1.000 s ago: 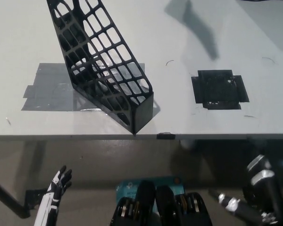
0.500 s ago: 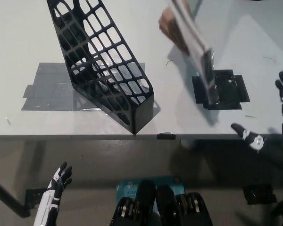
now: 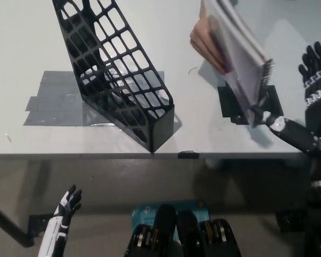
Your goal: A person hands a notebook to the robot and the robot grabs it with its right hand and places it in the magazine stand kept in the centre of the desk infront of it.
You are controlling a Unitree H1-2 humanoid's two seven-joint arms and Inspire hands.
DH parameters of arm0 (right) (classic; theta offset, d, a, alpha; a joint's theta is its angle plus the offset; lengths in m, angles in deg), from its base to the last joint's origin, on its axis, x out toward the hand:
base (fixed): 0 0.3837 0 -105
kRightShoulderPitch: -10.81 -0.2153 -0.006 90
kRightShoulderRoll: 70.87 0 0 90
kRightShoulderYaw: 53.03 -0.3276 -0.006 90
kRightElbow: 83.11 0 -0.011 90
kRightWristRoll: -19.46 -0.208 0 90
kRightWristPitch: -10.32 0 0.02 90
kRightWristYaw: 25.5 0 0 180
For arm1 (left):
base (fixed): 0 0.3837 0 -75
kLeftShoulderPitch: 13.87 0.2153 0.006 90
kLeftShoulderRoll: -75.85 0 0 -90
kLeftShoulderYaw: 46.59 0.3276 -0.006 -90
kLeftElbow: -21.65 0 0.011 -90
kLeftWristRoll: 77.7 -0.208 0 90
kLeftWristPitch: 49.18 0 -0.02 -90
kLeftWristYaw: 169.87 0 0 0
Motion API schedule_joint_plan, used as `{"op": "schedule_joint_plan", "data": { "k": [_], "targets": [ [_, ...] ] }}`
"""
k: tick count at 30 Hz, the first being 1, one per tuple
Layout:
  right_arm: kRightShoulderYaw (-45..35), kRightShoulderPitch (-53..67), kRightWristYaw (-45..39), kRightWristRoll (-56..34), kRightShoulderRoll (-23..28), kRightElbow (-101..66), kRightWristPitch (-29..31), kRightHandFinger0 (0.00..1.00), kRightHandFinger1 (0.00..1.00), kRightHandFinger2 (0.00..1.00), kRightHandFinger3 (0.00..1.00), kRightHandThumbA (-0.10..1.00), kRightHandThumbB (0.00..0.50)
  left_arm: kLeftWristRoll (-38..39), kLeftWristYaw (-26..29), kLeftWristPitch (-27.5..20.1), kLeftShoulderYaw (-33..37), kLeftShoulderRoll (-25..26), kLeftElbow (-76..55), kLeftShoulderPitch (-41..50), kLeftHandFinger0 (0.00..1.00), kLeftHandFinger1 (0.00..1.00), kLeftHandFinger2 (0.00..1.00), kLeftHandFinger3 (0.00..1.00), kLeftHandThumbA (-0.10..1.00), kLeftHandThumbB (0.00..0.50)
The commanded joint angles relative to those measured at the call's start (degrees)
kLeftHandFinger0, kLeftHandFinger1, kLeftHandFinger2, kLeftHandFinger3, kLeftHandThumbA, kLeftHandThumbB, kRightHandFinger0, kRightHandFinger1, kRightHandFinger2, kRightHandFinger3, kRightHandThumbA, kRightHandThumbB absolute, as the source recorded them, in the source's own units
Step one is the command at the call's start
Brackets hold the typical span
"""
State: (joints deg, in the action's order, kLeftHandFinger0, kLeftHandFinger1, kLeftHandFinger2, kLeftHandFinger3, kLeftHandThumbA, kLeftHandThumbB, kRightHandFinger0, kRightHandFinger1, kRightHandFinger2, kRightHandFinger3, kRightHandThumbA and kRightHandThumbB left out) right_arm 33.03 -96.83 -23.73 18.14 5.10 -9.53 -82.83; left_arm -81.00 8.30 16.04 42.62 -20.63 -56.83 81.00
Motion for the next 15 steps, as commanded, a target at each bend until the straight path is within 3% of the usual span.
{"op": "schedule_joint_plan", "data": {
  "k": [1, 2, 5, 10, 15],
  "targets": [
    [2.32, -2.51, 1.00, 3.68, -1.50, 1.09, 0.54, 1.00, 1.00, 1.00, 1.00, 1.00, 0.276, -0.57, 0.51, -2.15, -0.07, 0.94, -0.45, -0.89, 1.00, 1.00, 1.00, 1.00, 1.00, 0.500],
    [2.80, -2.41, 0.81, 4.22, -1.49, 1.32, 1.00, 1.00, 1.00, 1.00, 1.00, 1.00, 0.278, -0.52, 0.45, -2.15, -0.10, 0.91, -0.45, -1.00, 1.00, 1.00, 1.00, 1.00, 1.00, 0.500],
    [4.13, -1.93, 0.71, 5.80, -1.45, 1.57, 1.97, 1.00, 1.00, 1.00, 1.00, 1.00, 0.348, -0.48, 0.42, -2.15, -0.17, 1.03, -0.53, -1.03, 1.00, 1.00, 1.00, 1.00, 1.00, 0.500],
    [5.29, -2.81, -0.39, 5.75, -0.75, 1.89, 1.59, 1.00, 1.00, 1.00, 1.00, 1.00, 0.386, -0.85, 0.20, -2.15, 0.07, 1.21, -0.54, -0.99, 1.00, 1.00, 1.00, 1.00, 1.00, 0.500],
    [4.72, -6.01, 0.51, 7.18, 0.56, 5.83, 1.36, 1.00, 1.00, 1.00, 1.00, 1.00, 0.369, -1.12, 0.48, -2.15, 0.28, 1.26, -0.52, -0.95, 1.00, 1.00, 1.00, 1.00, 1.00, 0.500]
  ]
}}
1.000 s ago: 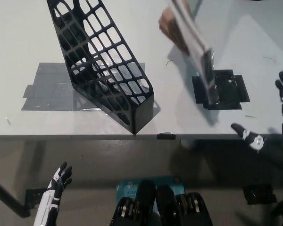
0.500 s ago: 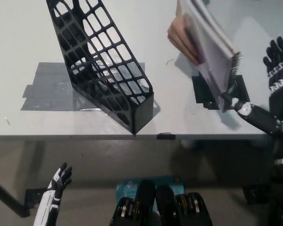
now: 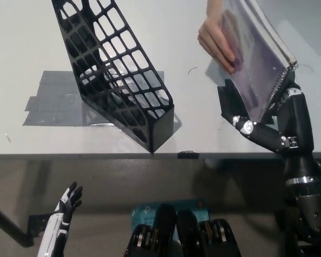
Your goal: A person hands a notebook to the robot and the robot grabs it with its right hand and places it in the magazine stand kept in the centre of the desk infront of it.
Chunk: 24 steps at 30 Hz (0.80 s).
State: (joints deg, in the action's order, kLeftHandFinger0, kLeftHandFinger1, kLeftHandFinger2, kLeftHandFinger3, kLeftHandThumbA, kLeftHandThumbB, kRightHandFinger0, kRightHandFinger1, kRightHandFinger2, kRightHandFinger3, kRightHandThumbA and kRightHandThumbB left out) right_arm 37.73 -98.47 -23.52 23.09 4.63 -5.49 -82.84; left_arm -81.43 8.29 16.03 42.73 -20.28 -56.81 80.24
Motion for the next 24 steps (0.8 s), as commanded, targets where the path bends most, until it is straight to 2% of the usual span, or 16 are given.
{"op": "schedule_joint_plan", "data": {
  "k": [1, 4, 5, 8, 9, 14, 18, 19, 20, 21, 22, 23, 24],
  "targets": [
    [-0.39, -5.74, 0.85, 2.86, 1.53, 3.57, 1.19, 1.00, 1.00, 1.00, 1.00, 1.00, 0.369, -0.70, 0.55, -2.15, 0.17, 0.99, -0.54, -0.19, 1.00, 1.00, 1.00, 1.00, 1.00, 0.500],
    [-1.42, -8.79, 1.04, 1.84, 2.24, 7.09, 1.14, 1.00, 1.00, 1.00, 1.00, 1.00, 0.369, -0.98, 0.66, -2.15, -0.01, 1.09, -0.95, -0.25, 1.00, 1.00, 1.00, 1.00, 1.00, 0.500],
    [-2.03, -10.00, 1.12, 1.05, 2.43, 8.17, 1.11, 1.00, 1.00, 1.00, 1.00, 1.00, 0.349, -1.08, 0.54, -2.15, -0.08, 1.18, -1.10, -0.29, 1.00, 1.00, 1.00, 1.00, 1.00, 0.500],
    [-3.29, -13.42, 1.12, -0.65, 2.85, 10.59, 1.12, 1.00, 1.00, 1.00, 1.00, 1.00, 0.339, -1.39, 0.40, -2.15, -0.02, 1.42, -1.18, -0.48, 1.00, 1.00, 1.00, 1.00, 1.00, 0.500],
    [-3.49, -14.40, 0.94, -0.81, 3.02, 11.37, 1.45, 1.00, 1.00, 1.00, 1.00, 1.00, 0.354, -1.17, 0.30, -2.15, -0.02, 1.44, -1.11, -0.66, 1.00, 1.00, 1.00, 1.00, 1.00, 0.500],
    [-4.04, -17.06, 0.65, -1.51, 2.72, 13.52, 3.09, 1.00, 1.00, 1.00, 1.00, 1.00, 0.371, -1.11, 0.18, -2.15, 0.02, 1.51, -1.20, -0.81, 1.00, 1.00, 1.00, 1.00, 1.00, 0.500],
    [-3.79, -18.13, 1.36, -0.38, 2.25, 14.67, 2.91, 1.00, 1.00, 1.00, 1.00, 1.00, 0.343, -1.27, 0.13, -2.15, -0.02, 1.57, -1.40, -0.90, 1.00, 1.00, 1.00, 1.00, 1.00, 0.500],
    [-3.32, -18.33, 2.62, 1.92, 2.07, 14.71, 0.95, 1.00, 1.00, 1.00, 1.00, 1.00, 0.303, -1.05, 0.03, -2.15, -0.05, 1.56, -1.47, -0.91, 1.00, 1.00, 1.00, 1.00, 1.00, 0.500],
    [-3.02, -18.49, 3.70, 3.74, 1.92, 14.79, -0.58, 1.00, 1.00, 1.00, 1.00, 1.00, 0.294, -0.88, -0.05, -2.15, -0.08, 1.54, -1.49, -0.96, 1.00, 1.00, 1.00, 1.00, 1.00, 0.500],
    [-3.10, -18.68, 4.71, 4.47, 1.58, 15.52, -0.46, 1.00, 1.00, 1.00, 1.00, 1.00, 0.240, -0.89, -0.08, -2.15, -0.09, 1.58, -1.44, -1.08, 1.00, 1.00, 1.00, 1.00, 1.00, 0.500],
    [-3.55, -18.84, 5.85, 4.46, 0.93, 16.35, -0.05, 1.00, 1.00, 1.00, 1.00, 0.94, 0.109, -0.80, -0.14, -2.15, -0.08, 1.64, -1.38, -1.18, 1.00, 1.00, 1.00, 1.00, 1.00, 0.500],
    [-4.34, -19.00, 7.33, 4.12, 0.04, 17.61, 0.55, 1.00, 1.00, 1.00, 1.00, 0.89, 0.090, -0.64, -0.27, -2.15, -0.06, 1.71, -1.34, -1.25, 1.00, 1.00, 1.00, 1.00, 1.00, 0.500],
    [-4.49, -19.03, 7.60, 4.23, -0.05, 18.02, 0.03, 0.52, 0.55, 0.57, 0.66, 0.85, 0.015, -0.67, -0.27, -2.15, -0.05, 1.68, -1.39, -1.24, 1.00, 1.00, 1.00, 1.00, 1.00, 0.500]
  ]
}}
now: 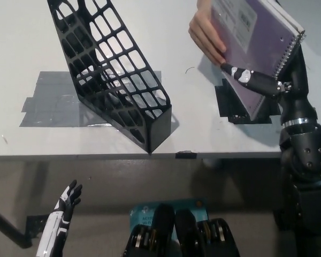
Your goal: A person hands a notebook to the robot and the robot grabs it with its right hand and places it in the magazine stand kept in the centre of the desk infront of it.
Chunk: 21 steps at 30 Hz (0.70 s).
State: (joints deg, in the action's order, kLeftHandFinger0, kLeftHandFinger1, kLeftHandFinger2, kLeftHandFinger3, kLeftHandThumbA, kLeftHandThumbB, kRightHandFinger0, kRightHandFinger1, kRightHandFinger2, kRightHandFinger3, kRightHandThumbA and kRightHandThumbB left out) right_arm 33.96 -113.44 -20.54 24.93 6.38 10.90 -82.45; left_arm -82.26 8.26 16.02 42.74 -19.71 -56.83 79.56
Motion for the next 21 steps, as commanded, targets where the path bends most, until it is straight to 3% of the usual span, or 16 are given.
{"op": "schedule_joint_plan", "data": {
  "k": [1, 2, 3, 4, 6, 7, 14, 21],
  "targets": [
    [-0.66, -4.01, 4.54, 2.53, -1.69, 1.61, -0.89, 0.12, 0.19, 0.26, 0.33, 0.80, 0.003, 0.12, -0.23, -2.13, -0.05, 1.13, -1.43, -0.53, 1.00, 1.00, 1.00, 1.00, 1.00, 0.500],
    [-0.50, -3.98, 4.19, 2.60, -1.62, 1.51, -2.15, 0.02, 0.04, 0.09, 0.17, 0.85, 0.001, 0.10, -0.23, -2.13, -0.07, 1.13, -1.46, -0.51, 1.00, 1.00, 1.00, 1.00, 1.00, 0.500],
    [0.46, -3.90, 4.85, 5.02, -1.49, 1.57, -4.08, 0.00, 0.00, 0.00, 0.01, 0.91, 0.000, 0.24, -0.38, -2.13, -0.09, 1.21, -1.37, -0.62, 1.00, 1.00, 1.00, 1.00, 1.00, 0.500],
    [0.61, -3.78, 4.80, 5.03, -1.70, 1.45, -4.69, 0.00, 0.00, 0.00, 0.00, 0.91, 0.000, 0.20, -0.41, -2.13, -0.08, 1.28, -1.35, -0.66, 1.00, 1.00, 1.00, 1.00, 1.00, 0.500],
    [0.36, -3.57, 4.01, 3.35, -2.36, 1.12, -5.75, 0.00, 0.00, 0.05, 0.04, 0.98, 0.000, 0.02, -0.36, -2.13, -0.05, 1.41, -1.25, -0.95, 1.00, 1.00, 1.00, 1.00, 1.00, 0.500],
    [0.45, -3.54, 4.11, 3.48, -2.52, 1.26, -5.81, 0.00, 0.00, 0.10, 0.11, 1.00, 0.000, 0.34, -0.42, -2.13, -0.07, 1.38, -1.08, -1.10, 1.00, 1.00, 1.00, 1.00, 1.00, 0.500],
    [-0.98, -3.43, 4.07, 0.08, -3.95, 0.59, -6.01, 0.00, 0.00, 0.28, 0.33, 1.00, 0.015, -0.27, 0.10, -2.13, -0.12, 1.47, -0.97, -1.32, 0.98, 1.00, 0.99, 1.00, 1.00, 0.500],
    [-2.11, -3.86, 4.08, -1.05, -4.83, -0.54, -7.13, 0.00, 0.00, 0.28, 0.33, 1.00, 0.010, 0.10, 0.10, -2.13, -0.12, 1.41, -0.90, -1.45, 0.95, 0.98, 0.95, 1.00, 1.00, 0.500]
  ]
}}
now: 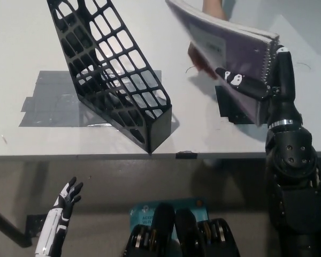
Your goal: A person hands a notebook to the robot and the robot grabs it with its right hand and places it in the magazine stand kept in the centre of the desk infront of it.
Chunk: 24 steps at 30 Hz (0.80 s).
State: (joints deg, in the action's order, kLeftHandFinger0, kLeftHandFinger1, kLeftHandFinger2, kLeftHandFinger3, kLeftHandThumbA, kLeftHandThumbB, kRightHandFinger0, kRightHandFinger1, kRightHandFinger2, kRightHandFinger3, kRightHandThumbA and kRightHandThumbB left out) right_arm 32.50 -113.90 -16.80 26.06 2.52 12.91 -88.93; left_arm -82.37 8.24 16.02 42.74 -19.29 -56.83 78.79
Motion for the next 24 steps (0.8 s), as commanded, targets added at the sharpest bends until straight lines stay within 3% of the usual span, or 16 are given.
{"op": "schedule_joint_plan", "data": {
  "k": [1, 7, 9, 12, 15, 24],
  "targets": [
    [-0.67, -3.41, 0.40, -2.10, -1.00, -2.60, -0.73, 0.00, 0.00, 0.28, 0.33, 1.00, 0.010, 0.20, 0.14, -2.13, -0.12, 0.98, -0.88, -0.69, 0.95, 0.98, 0.95, 1.00, 1.00, 0.500],
    [-2.22, -4.07, -0.04, -5.37, -1.91, -5.15, 1.23, 0.00, 0.00, 0.26, 0.25, 1.00, 0.009, 0.51, -0.18, -2.13, -0.02, 1.18, -0.60, -0.74, 0.94, 0.96, 0.91, 1.00, 1.00, 0.500],
    [-3.69, -4.76, 0.05, -8.22, -3.03, -8.04, 0.08, 0.00, 0.00, 0.15, 0.12, 0.90, 0.003, 0.46, -0.11, -2.13, 0.02, 1.18, -0.44, -0.86, 0.95, 0.96, 0.91, 1.00, 1.00, 0.500],
    [-5.26, -5.72, 0.12, -11.23, -4.22, -11.14, -1.33, 0.00, 0.00, 0.03, 0.00, 0.87, 0.012, 0.46, 0.03, -2.13, 0.00, 1.22, -0.04, -1.10, 0.95, 0.95, 0.90, 1.00, 1.00, 0.500],
    [-7.00, -6.94, 0.77, -14.77, -5.84, -15.99, -3.73, 0.00, 0.00, 0.00, 0.00, 0.82, 0.003, 0.33, -0.03, -2.13, -0.02, 1.31, -0.11, -1.02, 0.90, 0.94, 0.89, 1.00, 1.00, 0.500],
    [-9.39, -8.90, 3.53, -17.07, -8.28, -23.38, -9.26, 0.00, 0.00, 0.00, 0.00, 0.88, 0.000, 0.39, -0.12, -2.13, 0.08, 1.36, -0.11, -0.85, 0.87, 0.91, 0.88, 1.00, 1.00, 0.500]
  ]
}}
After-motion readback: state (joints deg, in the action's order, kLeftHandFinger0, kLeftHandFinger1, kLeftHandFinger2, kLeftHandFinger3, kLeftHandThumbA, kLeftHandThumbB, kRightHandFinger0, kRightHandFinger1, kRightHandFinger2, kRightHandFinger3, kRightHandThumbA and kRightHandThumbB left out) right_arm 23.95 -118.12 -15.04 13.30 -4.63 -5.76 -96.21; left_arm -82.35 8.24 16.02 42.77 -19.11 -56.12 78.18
